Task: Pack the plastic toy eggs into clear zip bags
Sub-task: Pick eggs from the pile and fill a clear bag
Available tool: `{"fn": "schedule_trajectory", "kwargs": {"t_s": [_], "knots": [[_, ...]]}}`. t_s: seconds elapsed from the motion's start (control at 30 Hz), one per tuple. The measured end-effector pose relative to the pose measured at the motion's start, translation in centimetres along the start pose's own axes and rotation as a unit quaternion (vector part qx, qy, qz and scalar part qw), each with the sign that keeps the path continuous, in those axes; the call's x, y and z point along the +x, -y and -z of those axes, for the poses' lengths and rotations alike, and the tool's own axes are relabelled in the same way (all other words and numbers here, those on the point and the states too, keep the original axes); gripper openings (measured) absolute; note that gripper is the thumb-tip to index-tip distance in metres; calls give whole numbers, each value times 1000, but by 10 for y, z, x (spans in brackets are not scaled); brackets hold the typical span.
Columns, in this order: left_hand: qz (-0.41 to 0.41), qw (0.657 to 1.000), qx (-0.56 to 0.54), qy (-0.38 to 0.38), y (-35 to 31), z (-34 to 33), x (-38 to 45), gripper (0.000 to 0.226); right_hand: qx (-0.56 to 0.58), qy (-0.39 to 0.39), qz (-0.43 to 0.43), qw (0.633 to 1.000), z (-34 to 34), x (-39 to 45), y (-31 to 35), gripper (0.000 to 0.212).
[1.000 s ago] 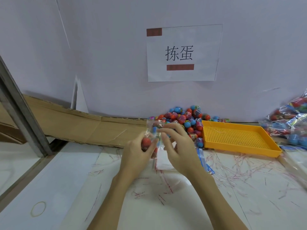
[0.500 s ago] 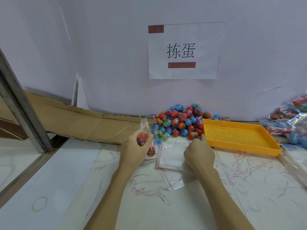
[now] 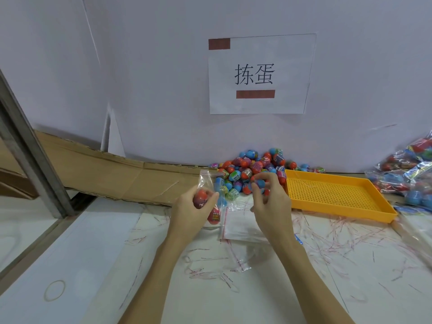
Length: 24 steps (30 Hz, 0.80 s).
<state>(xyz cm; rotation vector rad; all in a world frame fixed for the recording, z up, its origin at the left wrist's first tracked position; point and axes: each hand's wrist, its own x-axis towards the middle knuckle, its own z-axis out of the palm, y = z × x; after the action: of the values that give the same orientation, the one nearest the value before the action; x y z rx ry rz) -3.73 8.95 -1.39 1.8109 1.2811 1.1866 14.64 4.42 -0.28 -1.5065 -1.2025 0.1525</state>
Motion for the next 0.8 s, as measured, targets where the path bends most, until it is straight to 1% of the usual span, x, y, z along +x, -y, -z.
{"fn": "schedule_trajectory", "kwargs": {"t_s": [0.07,0.1,0.17,0.23,0.37,0.4,0.5,0.57,0.7,0.8], "knots": [[-8,1000,-23,19,-3,0,-2,21,95,-18,27,995,0,-3,13,31],[-17,999,-32,32,-5,0,-3,27,125,-24,44,991,0,-4,19,35],[-37,997,-40,58,-7,-1,-5,37,151,-20,87,985,-1,-8,26,33],[-47,996,-36,73,-8,-3,-6,45,129,-3,123,984,-2,-10,27,30],[-58,996,-16,70,-3,-6,-4,67,16,33,182,983,-7,-11,23,32],[-60,996,-7,68,-2,-6,-3,67,0,35,184,982,-8,-10,23,32],[-64,996,7,62,-3,-5,-3,54,-25,35,185,982,-8,-9,20,34],[-61,997,17,54,-4,-4,-4,50,-45,31,198,979,-6,-9,21,33],[-60,996,52,46,-5,-5,-5,60,-94,1,244,965,-4,-10,24,27],[-57,996,61,44,-5,-5,-4,58,-82,25,258,962,-4,-9,21,30]]}}
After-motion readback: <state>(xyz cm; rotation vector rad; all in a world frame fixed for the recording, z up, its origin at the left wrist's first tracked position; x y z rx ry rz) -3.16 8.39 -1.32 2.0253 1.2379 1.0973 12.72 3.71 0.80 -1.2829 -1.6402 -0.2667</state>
